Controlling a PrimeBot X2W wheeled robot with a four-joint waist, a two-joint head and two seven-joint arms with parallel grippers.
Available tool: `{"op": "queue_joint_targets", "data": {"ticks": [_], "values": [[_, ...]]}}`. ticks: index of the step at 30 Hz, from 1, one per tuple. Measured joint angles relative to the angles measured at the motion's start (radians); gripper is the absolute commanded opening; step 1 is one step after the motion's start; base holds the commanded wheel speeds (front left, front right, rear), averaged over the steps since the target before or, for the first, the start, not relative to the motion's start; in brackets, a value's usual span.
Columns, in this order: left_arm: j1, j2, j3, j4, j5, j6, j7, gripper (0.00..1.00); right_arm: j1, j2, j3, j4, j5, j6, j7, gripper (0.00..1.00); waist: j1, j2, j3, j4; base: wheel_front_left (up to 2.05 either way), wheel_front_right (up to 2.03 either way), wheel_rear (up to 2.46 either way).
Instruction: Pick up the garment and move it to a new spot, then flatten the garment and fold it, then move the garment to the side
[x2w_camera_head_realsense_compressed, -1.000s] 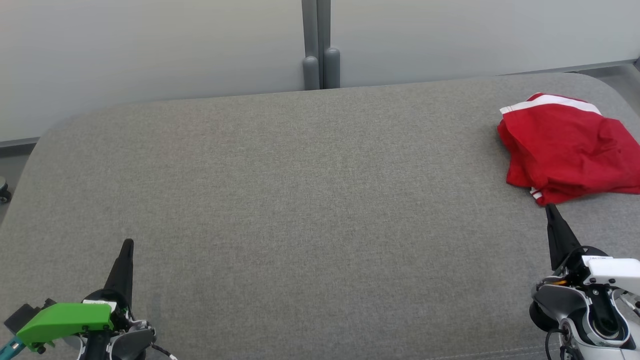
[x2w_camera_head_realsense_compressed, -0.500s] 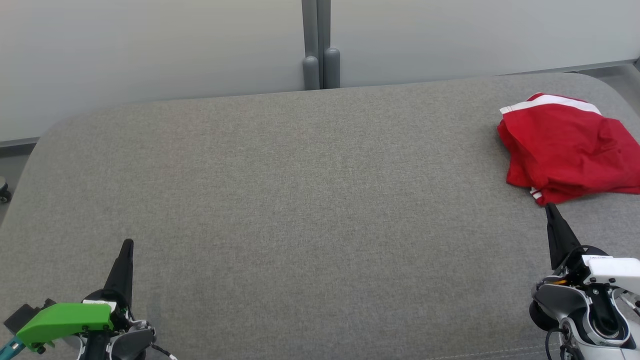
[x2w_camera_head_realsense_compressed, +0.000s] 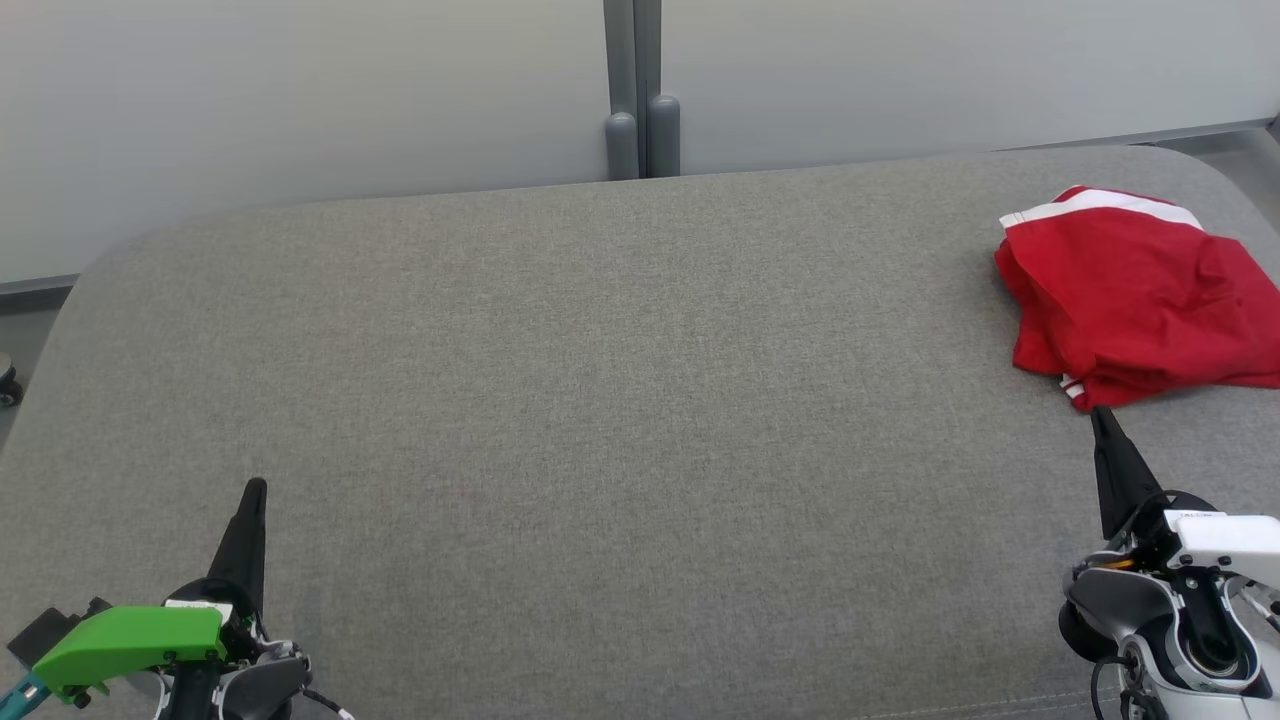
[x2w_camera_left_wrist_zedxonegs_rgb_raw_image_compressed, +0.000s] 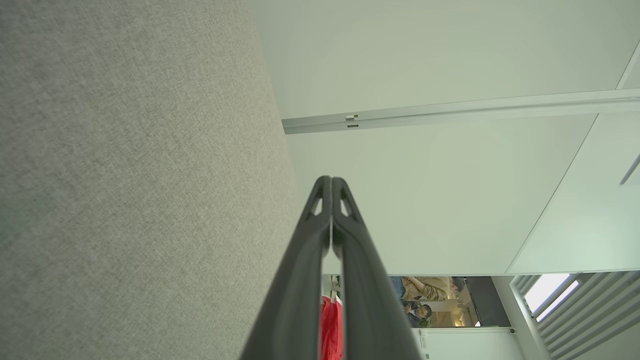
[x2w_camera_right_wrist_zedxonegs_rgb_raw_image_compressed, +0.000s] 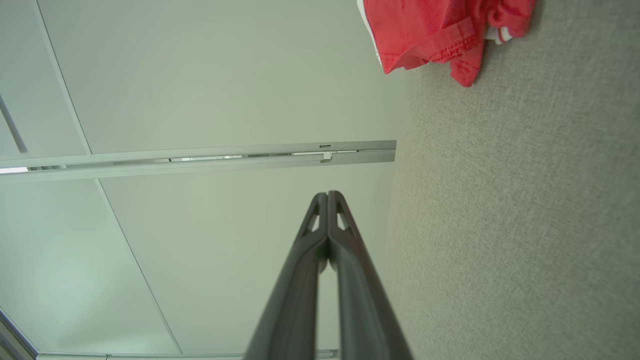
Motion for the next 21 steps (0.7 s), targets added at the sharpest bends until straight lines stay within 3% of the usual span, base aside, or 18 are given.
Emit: {"op": "queue_joint_targets", "data": {"ticks": [21], "values": [[0.0, 0.0, 0.001, 0.0, 0.0, 0.0, 0.001, 0.0, 0.0, 0.0, -0.001, -0.001, 0.0, 0.0, 0.0, 0.0, 0.0, 0.0, 0.0, 0.0, 0.0, 0.0, 0.0]]}}
